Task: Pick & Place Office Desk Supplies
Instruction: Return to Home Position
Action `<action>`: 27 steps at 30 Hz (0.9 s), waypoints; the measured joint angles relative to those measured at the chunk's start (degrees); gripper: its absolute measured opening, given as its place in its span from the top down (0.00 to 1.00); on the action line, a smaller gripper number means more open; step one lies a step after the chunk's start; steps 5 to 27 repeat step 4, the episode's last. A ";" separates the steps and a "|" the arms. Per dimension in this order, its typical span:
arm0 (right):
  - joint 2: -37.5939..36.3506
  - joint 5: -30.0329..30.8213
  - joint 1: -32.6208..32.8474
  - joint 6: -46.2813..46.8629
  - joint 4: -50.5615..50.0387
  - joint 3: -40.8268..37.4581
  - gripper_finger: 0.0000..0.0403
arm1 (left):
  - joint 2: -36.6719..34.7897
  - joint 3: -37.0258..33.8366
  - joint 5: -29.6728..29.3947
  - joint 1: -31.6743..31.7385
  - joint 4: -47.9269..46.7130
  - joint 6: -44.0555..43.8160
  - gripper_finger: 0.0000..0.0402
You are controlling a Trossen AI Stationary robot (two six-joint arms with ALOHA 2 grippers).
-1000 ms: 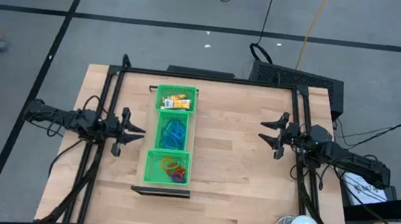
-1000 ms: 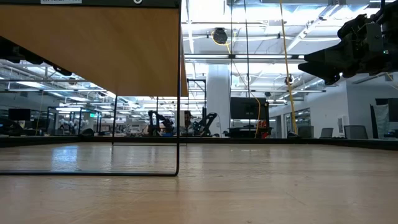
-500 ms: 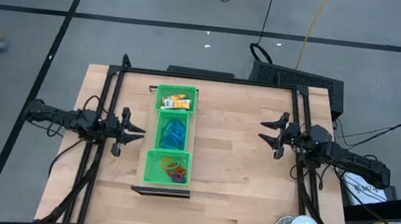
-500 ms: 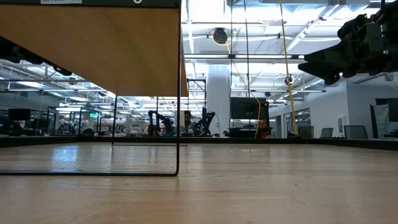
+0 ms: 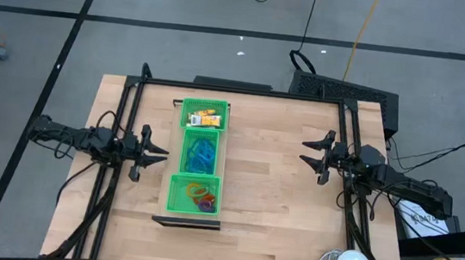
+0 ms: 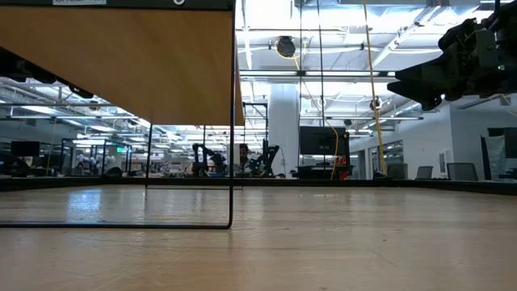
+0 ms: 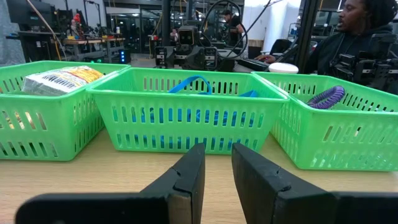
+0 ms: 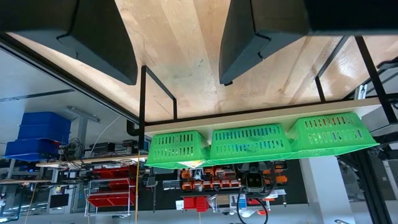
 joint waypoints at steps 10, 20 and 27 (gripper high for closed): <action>-0.01 0.00 0.00 -0.01 0.01 0.00 0.46 | 0.00 0.00 0.00 0.00 0.00 0.00 0.78; -0.01 0.00 0.00 -0.01 0.01 0.00 0.46 | 0.00 0.00 0.00 0.00 0.00 0.00 0.78; -0.01 0.00 0.00 -0.01 0.01 0.00 0.46 | 0.00 0.00 0.00 0.00 0.00 0.00 0.78</action>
